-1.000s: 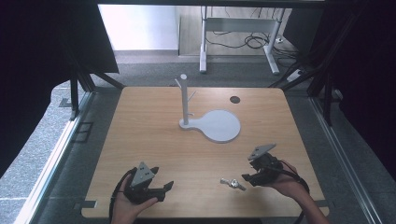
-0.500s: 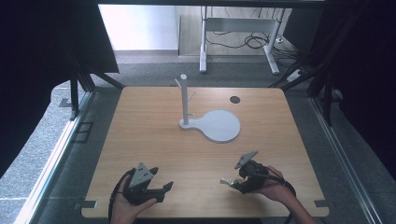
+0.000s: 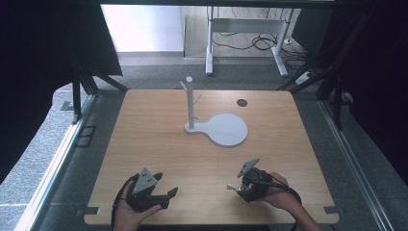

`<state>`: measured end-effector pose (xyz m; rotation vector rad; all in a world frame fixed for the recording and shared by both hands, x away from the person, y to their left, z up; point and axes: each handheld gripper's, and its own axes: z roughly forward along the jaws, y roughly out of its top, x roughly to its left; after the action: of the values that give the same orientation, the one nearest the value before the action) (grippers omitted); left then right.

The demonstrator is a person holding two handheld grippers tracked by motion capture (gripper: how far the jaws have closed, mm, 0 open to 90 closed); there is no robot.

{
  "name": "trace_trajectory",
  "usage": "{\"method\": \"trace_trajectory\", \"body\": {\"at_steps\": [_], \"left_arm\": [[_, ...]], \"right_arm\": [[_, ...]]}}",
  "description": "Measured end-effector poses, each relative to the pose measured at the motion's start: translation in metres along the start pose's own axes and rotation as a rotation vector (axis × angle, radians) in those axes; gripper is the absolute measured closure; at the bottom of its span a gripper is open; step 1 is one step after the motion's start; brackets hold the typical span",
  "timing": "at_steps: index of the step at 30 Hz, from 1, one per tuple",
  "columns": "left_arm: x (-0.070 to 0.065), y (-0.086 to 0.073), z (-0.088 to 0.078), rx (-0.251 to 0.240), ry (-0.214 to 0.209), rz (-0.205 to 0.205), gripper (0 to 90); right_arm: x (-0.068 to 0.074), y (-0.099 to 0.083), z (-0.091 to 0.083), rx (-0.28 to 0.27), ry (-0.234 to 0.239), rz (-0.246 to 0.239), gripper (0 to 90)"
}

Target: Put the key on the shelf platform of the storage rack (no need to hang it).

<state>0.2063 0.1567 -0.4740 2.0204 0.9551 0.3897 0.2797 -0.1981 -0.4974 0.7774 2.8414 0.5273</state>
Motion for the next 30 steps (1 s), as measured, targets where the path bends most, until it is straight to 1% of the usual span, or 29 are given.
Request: {"method": "trace_trajectory", "body": {"at_steps": [5,7,11,12,13,16,17,18,21,23,25,26,30], "left_arm": [[-0.0003,-0.0003,-0.0015,-0.005,-0.003,-0.001,26.5],[-0.0002,-0.0004,-0.0014,-0.004,-0.002,-0.004,26.6],[0.0004,-0.0007,-0.0008,-0.003,-0.003,-0.004,26.5],[0.0007,-0.0007,-0.0013,-0.002,-0.001,-0.003,26.6],[0.0012,-0.001,-0.0018,-0.004,0.0,-0.002,26.6],[0.0011,-0.0013,-0.0025,-0.005,0.001,-0.007,26.6],[0.0013,-0.0011,-0.0029,-0.006,0.001,-0.002,26.5],[0.0011,-0.0009,-0.0036,-0.009,0.003,-0.006,26.5],[0.0015,-0.0007,-0.004,-0.011,0.003,-0.004,26.6],[0.0015,-0.0008,-0.0038,-0.01,0.003,-0.004,26.6],[0.0002,-0.0007,-0.0032,-0.009,0.003,-0.005,26.6],[-0.0002,-0.0005,-0.0032,-0.01,0.001,-0.002,26.6],[-0.0004,-0.0002,-0.004,-0.014,-0.001,0.002,26.6]], "right_arm": [[0.0002,0.0002,0.0022,0.02,-0.009,-0.003,43.3],[-0.0005,0.0006,0.0045,0.032,-0.013,-0.013,44.9],[-0.0026,0.0007,0.0073,0.038,-0.016,-0.012,46.7],[-0.0031,0.0009,0.0076,0.036,-0.012,-0.006,47.5],[-0.0036,0.0014,0.0077,0.035,-0.008,-0.007,49.3],[-0.0024,0.0021,0.0074,0.039,-0.008,-0.014,51.0],[-0.0017,0.0023,0.0073,0.041,-0.007,-0.017,52.1],[0.0004,0.0024,0.0071,0.042,0.002,-0.02,56.5],[0.0007,0.0025,0.0069,0.042,0.011,-0.021,60.1],[-0.0001,0.0029,0.0069,0.047,0.026,-0.016,64.0],[-0.0006,0.0034,0.0069,0.049,0.035,0.003,66.6],[-0.0013,0.0039,0.007,0.055,0.041,0.014,66.8],[-0.0029,0.0045,0.0072,0.061,0.049,0.03,67.6]]}}
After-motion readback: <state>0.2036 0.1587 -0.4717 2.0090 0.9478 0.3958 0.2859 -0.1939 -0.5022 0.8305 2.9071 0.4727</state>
